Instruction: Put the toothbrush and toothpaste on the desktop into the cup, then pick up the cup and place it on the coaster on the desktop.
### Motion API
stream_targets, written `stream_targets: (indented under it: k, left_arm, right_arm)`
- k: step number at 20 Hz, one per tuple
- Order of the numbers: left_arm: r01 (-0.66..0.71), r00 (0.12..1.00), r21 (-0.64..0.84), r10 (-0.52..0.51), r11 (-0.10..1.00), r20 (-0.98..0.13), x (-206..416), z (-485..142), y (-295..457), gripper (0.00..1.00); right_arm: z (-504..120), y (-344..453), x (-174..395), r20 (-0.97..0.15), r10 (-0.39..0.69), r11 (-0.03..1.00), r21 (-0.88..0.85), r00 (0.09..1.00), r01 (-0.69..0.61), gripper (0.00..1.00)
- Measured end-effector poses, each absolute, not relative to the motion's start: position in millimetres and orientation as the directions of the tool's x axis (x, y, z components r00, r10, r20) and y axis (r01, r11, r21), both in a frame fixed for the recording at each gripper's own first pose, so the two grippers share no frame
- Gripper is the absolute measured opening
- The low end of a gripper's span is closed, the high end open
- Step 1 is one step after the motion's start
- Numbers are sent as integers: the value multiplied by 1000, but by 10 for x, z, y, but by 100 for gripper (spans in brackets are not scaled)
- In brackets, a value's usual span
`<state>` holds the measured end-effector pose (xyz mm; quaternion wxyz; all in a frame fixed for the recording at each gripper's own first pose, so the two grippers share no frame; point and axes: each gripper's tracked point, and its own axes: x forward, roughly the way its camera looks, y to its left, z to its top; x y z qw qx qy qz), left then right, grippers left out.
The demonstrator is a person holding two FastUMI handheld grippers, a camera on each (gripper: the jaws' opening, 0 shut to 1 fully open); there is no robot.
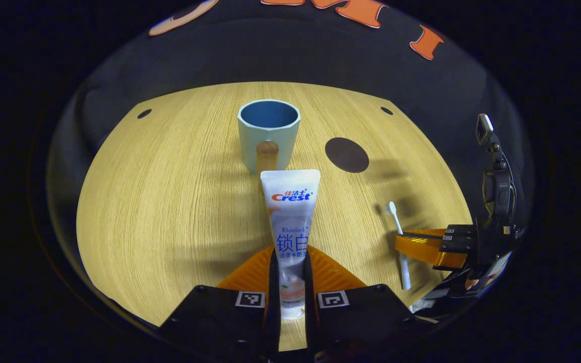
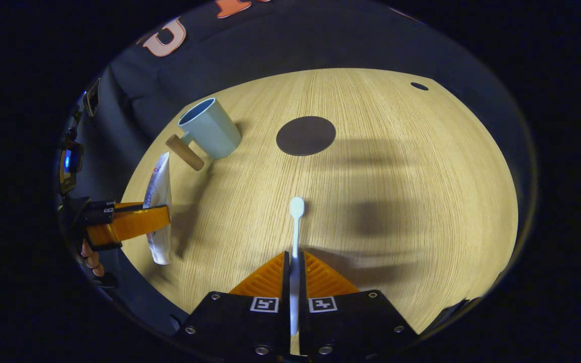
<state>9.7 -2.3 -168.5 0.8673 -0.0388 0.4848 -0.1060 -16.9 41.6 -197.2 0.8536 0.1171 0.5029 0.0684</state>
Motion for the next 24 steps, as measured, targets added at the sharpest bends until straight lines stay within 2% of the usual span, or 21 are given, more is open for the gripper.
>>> stream_targets:
  k: [4, 12, 18, 24]
  left_arm:
    - [148, 598, -135, -197, 980, -777, 227, -1641, 21, 24]
    - [163, 733, -109, -194, 981, -652, 500, -1376, 23, 24]
    - [166, 796, -149, -221, 975, -564, 684, -1277, -69, 24]
    - [130, 880, -145, -182, 981, -439, 823, -1063, 100, 24]
  right_arm:
    - [-1831, 410, -91, -792, 245, 960, 277, 560, -28, 7]
    - [-1625, 373, 28, -712, 275, 947, 316, 646, -55, 7]
    - [-1525, 395, 107, -638, 277, 950, 295, 718, -105, 7]
    - [-1410, 380, 230, -588, 277, 949, 294, 760, -118, 7]
